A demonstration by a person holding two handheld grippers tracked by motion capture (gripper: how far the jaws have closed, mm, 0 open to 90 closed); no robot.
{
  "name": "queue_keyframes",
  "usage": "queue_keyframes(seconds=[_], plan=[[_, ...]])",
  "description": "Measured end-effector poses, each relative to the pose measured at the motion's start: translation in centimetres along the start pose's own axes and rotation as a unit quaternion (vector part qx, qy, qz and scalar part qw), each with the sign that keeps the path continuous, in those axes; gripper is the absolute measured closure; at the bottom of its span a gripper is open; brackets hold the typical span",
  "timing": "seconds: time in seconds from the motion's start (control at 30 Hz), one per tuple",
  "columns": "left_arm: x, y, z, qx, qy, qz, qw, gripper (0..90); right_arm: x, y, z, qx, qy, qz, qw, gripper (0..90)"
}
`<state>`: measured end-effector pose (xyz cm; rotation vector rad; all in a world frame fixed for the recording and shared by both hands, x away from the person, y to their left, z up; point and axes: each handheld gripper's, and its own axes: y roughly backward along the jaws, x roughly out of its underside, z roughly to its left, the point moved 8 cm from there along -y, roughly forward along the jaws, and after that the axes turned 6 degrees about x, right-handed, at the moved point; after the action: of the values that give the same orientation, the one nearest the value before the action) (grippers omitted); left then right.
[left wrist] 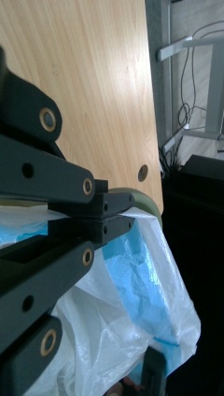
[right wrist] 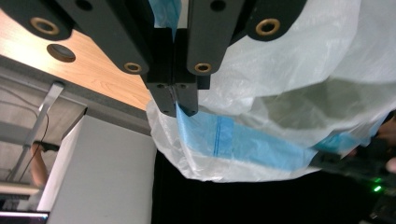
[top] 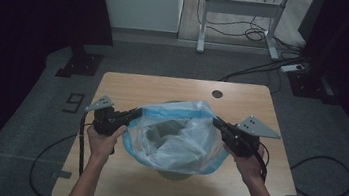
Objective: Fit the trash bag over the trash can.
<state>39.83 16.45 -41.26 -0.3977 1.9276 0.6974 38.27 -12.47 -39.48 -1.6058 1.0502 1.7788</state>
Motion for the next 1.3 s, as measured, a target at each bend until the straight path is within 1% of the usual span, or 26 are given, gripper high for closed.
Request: queue_keyframes(seconds=[0.1, 0.17, 0.23, 0.27, 0.33, 0.37, 0.4, 0.47, 0.5, 0.53, 0.57, 0.6, 0.63, 0.67, 0.73, 0.77, 0.8, 0.9, 0.93, 1.0, 1.03, 1.07, 1.1, 1.2, 1.23, 1.3], plan=[[0.0, -0.5, 0.7, -0.006, 0.011, 0.006, 0.9999, 89.0, -0.1, -1.4, -1.2, 0.0, -0.022, 0.008, 0.9997, 88.8], [0.2, -1.0, 1.3, -0.012, 0.02, 0.012, 0.9996, 89.0, 0.4, -2.6, -2.1, 0.006, -0.04, 0.017, 0.999, 88.8], [0.4, -1.3, 1.5, -0.015, 0.024, 0.016, 0.9995, 89.0, 1.1, -3.6, -2.9, 0.009, -0.067, 0.025, 0.9974, 88.8], [0.8, -1.7, 1.9, -0.019, 0.029, 0.024, 0.9991, 89.0, 1.6, -4.2, -3.2, 0.009, -0.082, 0.028, 0.9962, 88.8], [1.1, -2.1, 2.3, -0.019, 0.035, 0.029, 0.9988, 88.9, 2.1, -4.9, -3.5, 0.006, -0.097, 0.031, 0.9948, 88.8], [1.1, -2.1, 2.3, -0.019, 0.035, 0.029, 0.9988, 88.9, 2.1, -4.9, -3.5, 0.006, -0.097, 0.031, 0.9948, 88.8], [1.3, -2.5, 2.6, -0.019, 0.041, 0.032, 0.9985, 88.9, 2.6, -5.7, -3.8, 0.008, -0.111, 0.031, 0.9934, 88.7], [1.5, -2.8, 2.8, -0.021, 0.045, 0.035, 0.9982, 88.9, 3.2, -6.4, -3.9, 0.009, -0.12, 0.037, 0.992, 88.8], [1.7, -3.1, 3.0, -0.022, 0.05, 0.039, 0.9978, 88.9, 3.5, -6.6, -3.9, 0.01, -0.12, 0.041, 0.9919, 88.8], [1.7, -3.1, 3.0, -0.022, 0.05, 0.039, 0.9978, 88.9, 3.8, -6.8, -3.9, 0.01, -0.119, 0.043, 0.9919, 88.8], [1.9, -3.3, 3.1, -0.023, 0.051, 0.043, 0.9975, 88.9, 3.8, -6.8, -3.9, 0.01, -0.119, 0.043, 0.9919, 88.8], [2.3, -3.8, 3.3, -0.024, 0.055, 0.053, 0.9968, 88.7, 4.6, -7.4, -4.0, 0.01, -0.121, 0.052, 0.9913, 88.8], [2.3, -3.8, 3.3, -0.024, 0.055, 0.053, 0.9968, 88.6, 4.6, -7.4, -4.0, 0.01, -0.121, 0.052, 0.9913, 88.8], [2.5, -4.0, 3.4, -0.022, 0.06, 0.058, 0.9963, 88.6, 4.8, -7.5, -4.1, 0.01, -0.121, 0.055, 0.9911, 88.8], [3.0, -4.4, 3.5, -0.018, 0.071, 0.069, 0.9949, 88.3, 5.8, -8.0, -4.1, 0.01, -0.121, 0.074, 0.9899, 88.7], [3.1, -4.6, 3.5, -0.015, 0.074, 0.074, 0.9944, 88.3, 5.8, -8.0, -4.1, 0.01, -0.121, 0.074, 0.9899, 88.7], [3.5, -4.8, 3.5, -0.014, 0.076, 0.079, 0.9938, 88.2, 6.4, -8.2, -3.9, 0.005, -0.115, 0.09, 0.9893, 88.7], [3.7, -4.9, 3.5, -0.012, 0.081, 0.084, 0.9931, 88.1, 6.8, -8.2, -3.9, 0.007, -0.111, 0.099, 0.9889, 88.6], [4.0, -5.1, 3.7, -0.013, 0.087, 0.092, 0.9919, 88.0, 7.3, -8.4, -3.9, 0.007, -0.117, 0.114, 0.9865, 88.7], [4.5, -5.3, 3.8, -0.016, 0.092, 0.102, 0.9904, 88.3, 7.7, -8.6, -3.9, 0.009, -0.119, 0.127, 0.9848, 88.6], [4.7, -5.4, 3.8, -0.015, 0.091, 0.106, 0.9901, 88.4, 8.0, -8.7, -3.9, 0.013, -0.118, 0.134, 0.9838, 88.6], [4.7, -5.4, 3.8, -0.015, 0.091, 0.106, 0.9901, 88.4, 8.0, -8.7, -3.9, 0.013, -0.118, 0.134, 0.9838, 88.6], [5.1, -5.5, 3.8, -0.014, 0.089, 0.112, 0.9896, 88.4, 8.5, -8.6, -4.0, 0.015, -0.117, 0.138, 0.9834, 88.6], [5.9, -5.3, 4.2, -0.012, 0.097, 0.115, 0.9886, 88.2, 9.3, -8.3, -4.5, 0.019, -0.128, 0.135, 0.9823, 88.6], [6.1, -5.2, 4.3, -0.01, 0.098, 0.11, 0.989, 88.0, 9.4, -8.2, -4.8, 0.019, -0.131, 0.131, 0.9825, 88.1], [6.0, -4.8, 4.3, -0.004, 0.097, 0.098, 0.9904, 87.5, 9.3, -7.7, -5.3, 0.023, -0.14, 0.111, 0.9836, 81.5]])
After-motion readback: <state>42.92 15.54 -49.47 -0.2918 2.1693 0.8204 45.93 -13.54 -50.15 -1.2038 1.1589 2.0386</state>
